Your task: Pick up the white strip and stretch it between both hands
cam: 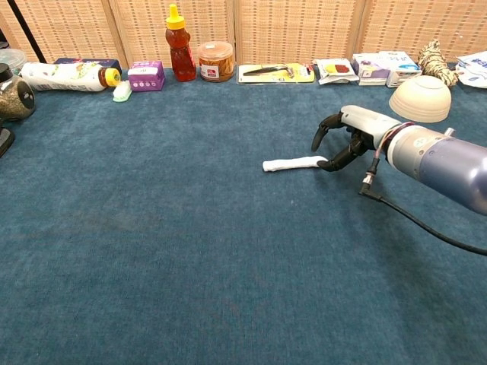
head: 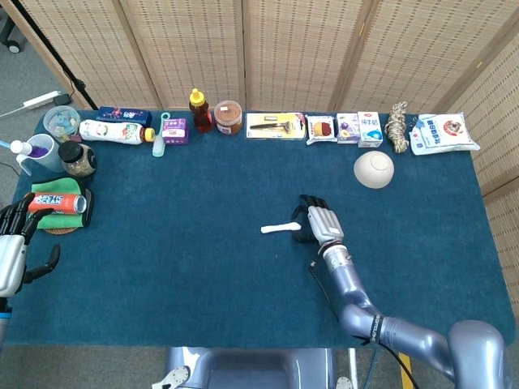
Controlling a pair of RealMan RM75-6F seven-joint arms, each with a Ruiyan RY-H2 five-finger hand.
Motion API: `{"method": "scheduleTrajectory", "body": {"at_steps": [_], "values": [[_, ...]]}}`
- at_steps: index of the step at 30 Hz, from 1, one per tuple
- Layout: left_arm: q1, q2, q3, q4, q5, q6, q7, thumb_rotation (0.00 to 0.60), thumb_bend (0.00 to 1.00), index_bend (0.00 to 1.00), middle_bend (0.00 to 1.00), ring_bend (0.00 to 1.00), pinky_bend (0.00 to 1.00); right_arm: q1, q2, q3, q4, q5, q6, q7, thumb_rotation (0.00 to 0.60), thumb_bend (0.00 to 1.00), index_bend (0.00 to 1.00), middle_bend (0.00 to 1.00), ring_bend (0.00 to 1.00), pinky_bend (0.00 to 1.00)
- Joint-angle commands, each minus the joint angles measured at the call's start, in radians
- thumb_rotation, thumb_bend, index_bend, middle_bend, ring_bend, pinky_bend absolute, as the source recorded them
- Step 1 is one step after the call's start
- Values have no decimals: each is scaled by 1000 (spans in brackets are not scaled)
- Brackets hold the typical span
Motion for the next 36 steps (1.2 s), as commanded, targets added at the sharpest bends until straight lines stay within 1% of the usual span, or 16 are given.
{"method": "scheduleTrajectory", "body": {"at_steps": [1, 27, 31, 33, 36], "values": [[2, 0, 0, 4, -1, 3, -7, 490, 415, 199, 20, 29, 58, 2, -10, -3, 9, 3, 2, -7, 600, 376, 424, 90, 0, 0], [9, -3, 2, 30, -4, 4, -31, 490, 415, 199, 20, 27, 58, 11, -50, 10, 50, 34, 2, -36, 600, 376, 468, 100, 0, 0], [10, -2, 3, 35, -4, 4, -37, 491, 415, 199, 20, 27, 58, 16, -60, 15, 57, 38, 4, -41, 600, 376, 492, 115, 0, 0], [11, -3, 3, 37, -4, 4, -39, 490, 414, 199, 20, 27, 58, 18, -64, 17, 60, 40, 5, -43, 600, 387, 504, 125, 1, 0], [12, -3, 4, 41, -5, 3, -42, 489, 414, 199, 20, 27, 58, 21, -71, 20, 65, 43, 8, -49, 600, 433, 525, 142, 8, 0]]}}
